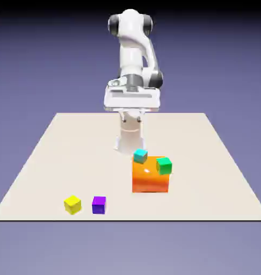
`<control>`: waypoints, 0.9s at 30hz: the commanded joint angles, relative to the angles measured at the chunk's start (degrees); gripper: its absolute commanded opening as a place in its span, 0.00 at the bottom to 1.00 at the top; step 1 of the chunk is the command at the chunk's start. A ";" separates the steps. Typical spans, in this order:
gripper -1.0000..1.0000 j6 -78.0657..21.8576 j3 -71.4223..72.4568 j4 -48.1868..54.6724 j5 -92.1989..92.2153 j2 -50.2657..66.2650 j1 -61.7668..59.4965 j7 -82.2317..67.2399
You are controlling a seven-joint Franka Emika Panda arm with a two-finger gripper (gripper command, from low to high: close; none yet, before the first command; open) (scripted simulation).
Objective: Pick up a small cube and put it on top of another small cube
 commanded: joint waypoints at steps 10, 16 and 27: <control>0.50 0.77 -0.22 6.62 11.70 20.77 -4.63 -13.48; 0.50 1.23 -0.35 10.60 18.72 33.23 -7.40 -21.56; 0.50 5.53 3.54 17.54 27.20 52.58 -14.03 -31.82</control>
